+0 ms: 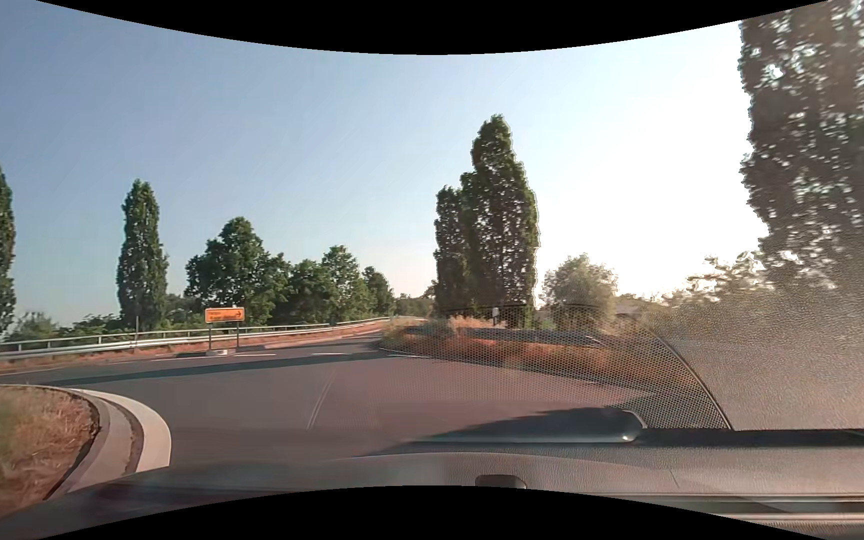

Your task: Follow the waypoints while adhering to traffic rules and regulations

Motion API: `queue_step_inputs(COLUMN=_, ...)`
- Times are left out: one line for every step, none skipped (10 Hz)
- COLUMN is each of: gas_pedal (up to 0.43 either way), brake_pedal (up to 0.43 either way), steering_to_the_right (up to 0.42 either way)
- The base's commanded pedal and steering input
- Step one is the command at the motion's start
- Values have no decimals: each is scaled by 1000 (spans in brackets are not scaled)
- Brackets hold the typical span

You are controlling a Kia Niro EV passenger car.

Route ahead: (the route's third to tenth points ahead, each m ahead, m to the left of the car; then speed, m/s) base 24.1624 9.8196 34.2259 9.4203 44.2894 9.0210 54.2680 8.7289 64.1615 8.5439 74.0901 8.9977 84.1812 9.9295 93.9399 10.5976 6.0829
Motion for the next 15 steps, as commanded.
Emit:
queue_step_inputs(gas_pedal=98, brake_pedal=0, steering_to_the_right=-350)
queue_step_inputs(gas_pedal=98, brake_pedal=0, steering_to_the_right=-310)
queue_step_inputs(gas_pedal=110, brake_pedal=0, steering_to_the_right=-279)
queue_step_inputs(gas_pedal=110, brake_pedal=0, steering_to_the_right=-251)
queue_step_inputs(gas_pedal=118, brake_pedal=0, steering_to_the_right=-225)
queue_step_inputs(gas_pedal=118, brake_pedal=0, steering_to_the_right=-202)
queue_step_inputs(gas_pedal=118, brake_pedal=0, steering_to_the_right=-173)
queue_step_inputs(gas_pedal=130, brake_pedal=0, steering_to_the_right=-144)
queue_step_inputs(gas_pedal=138, brake_pedal=0, steering_to_the_right=-120)
queue_step_inputs(gas_pedal=150, brake_pedal=0, steering_to_the_right=-96)
queue_step_inputs(gas_pedal=150, brake_pedal=0, steering_to_the_right=-83)
queue_step_inputs(gas_pedal=150, brake_pedal=0, steering_to_the_right=-75)
queue_step_inputs(gas_pedal=150, brake_pedal=0, steering_to_the_right=-63)
queue_step_inputs(gas_pedal=150, brake_pedal=0, steering_to_the_right=-45)
queue_step_inputs(gas_pedal=150, brake_pedal=0, steering_to_the_right=-18)
